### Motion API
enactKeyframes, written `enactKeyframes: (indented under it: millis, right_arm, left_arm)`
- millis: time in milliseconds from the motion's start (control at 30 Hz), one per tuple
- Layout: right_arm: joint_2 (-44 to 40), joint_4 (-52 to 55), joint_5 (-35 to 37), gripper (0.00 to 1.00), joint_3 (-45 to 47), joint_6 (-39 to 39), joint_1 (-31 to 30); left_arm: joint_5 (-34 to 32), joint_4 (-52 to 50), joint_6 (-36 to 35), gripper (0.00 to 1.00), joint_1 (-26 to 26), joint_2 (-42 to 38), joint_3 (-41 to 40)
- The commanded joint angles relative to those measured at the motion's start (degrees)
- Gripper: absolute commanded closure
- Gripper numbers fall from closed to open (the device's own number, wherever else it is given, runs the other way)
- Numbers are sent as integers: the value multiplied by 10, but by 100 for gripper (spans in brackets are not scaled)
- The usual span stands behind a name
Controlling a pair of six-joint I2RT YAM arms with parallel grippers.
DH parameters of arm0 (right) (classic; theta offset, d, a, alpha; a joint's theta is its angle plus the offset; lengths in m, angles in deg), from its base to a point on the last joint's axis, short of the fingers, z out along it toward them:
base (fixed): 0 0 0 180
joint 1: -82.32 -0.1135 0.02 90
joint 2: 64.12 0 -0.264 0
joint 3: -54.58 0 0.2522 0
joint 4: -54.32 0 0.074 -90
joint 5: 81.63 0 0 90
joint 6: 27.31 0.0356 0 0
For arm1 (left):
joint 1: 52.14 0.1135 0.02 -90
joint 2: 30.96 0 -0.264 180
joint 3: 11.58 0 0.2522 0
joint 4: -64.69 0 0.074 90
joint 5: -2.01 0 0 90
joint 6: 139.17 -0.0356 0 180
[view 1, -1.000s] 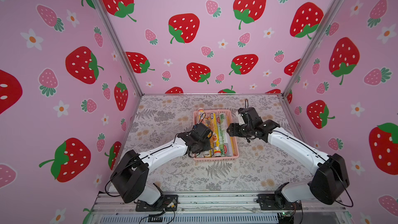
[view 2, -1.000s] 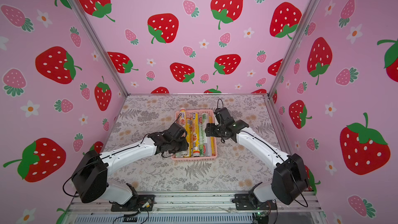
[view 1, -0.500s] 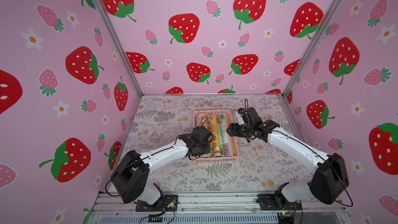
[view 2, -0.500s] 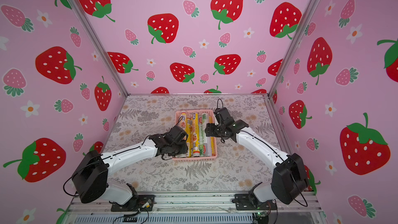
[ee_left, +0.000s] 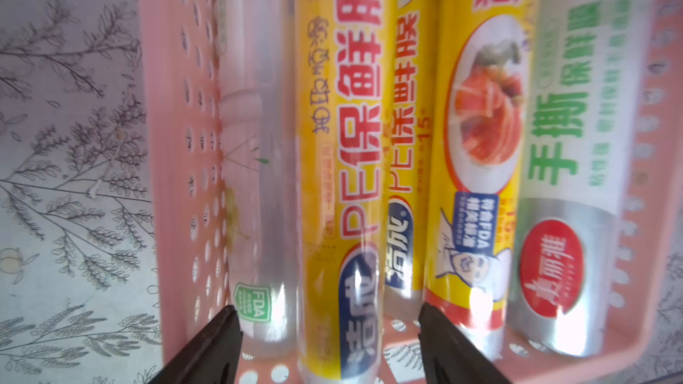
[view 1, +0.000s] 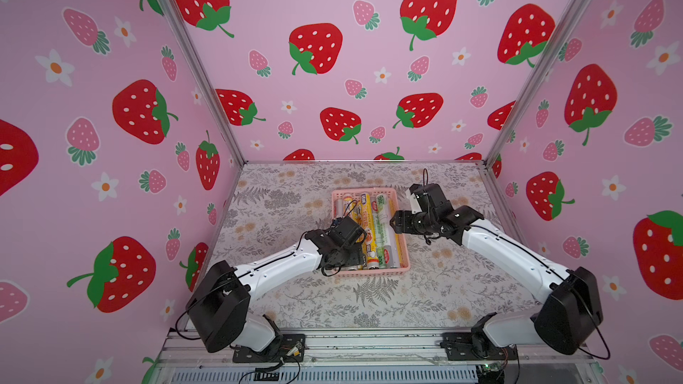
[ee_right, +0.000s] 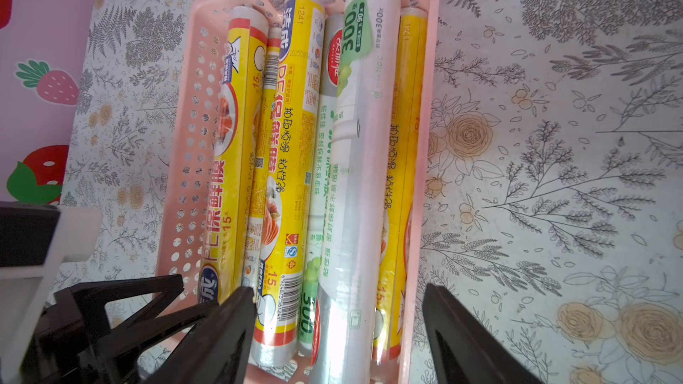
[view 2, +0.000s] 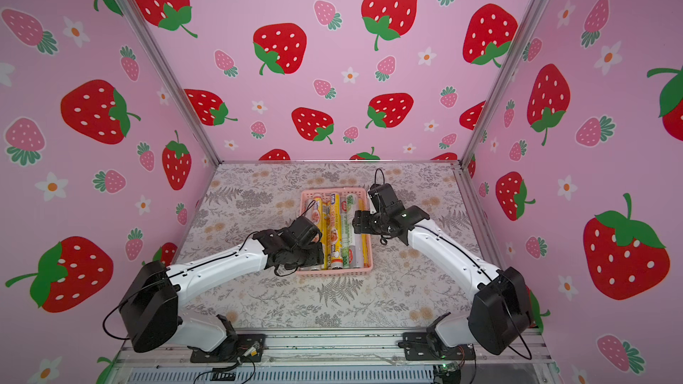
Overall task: Put the plastic wrap into the basket
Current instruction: Place the plastic wrap in the basket, then reset both arms
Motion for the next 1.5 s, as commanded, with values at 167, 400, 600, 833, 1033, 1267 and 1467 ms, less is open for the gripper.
enactKeyframes:
  millis: [167,400,600,833,1033,1267,1467]
  right_arm:
    - [-74,7,76,13,23,-22,0]
    - [-144,9,178,0,64,-40,10]
    - [-180,9,324,0,118,-47,42]
    - [-187,30,479,0,132,-76,65]
    - [-221,-175,495,0,263,-156,109]
    - [-149,-295,456,0,299,-215,152]
    - [-70,-453,477,0,328,-256,181]
  left_arm:
    - [-119,-5,-76,9,-5,-130,5]
    - [-298,34,-138,0,5,-245,-66]
    - [-473,167,-253,0,18,-329,-176]
    - [-509,222,-272,0,172,-345,-255]
    - [-372,412,-352,1,309,-324,-333]
    - [-284,589,-395,0,355,-179,-350]
    - [-314,700,-438,0,355,-33,-328]
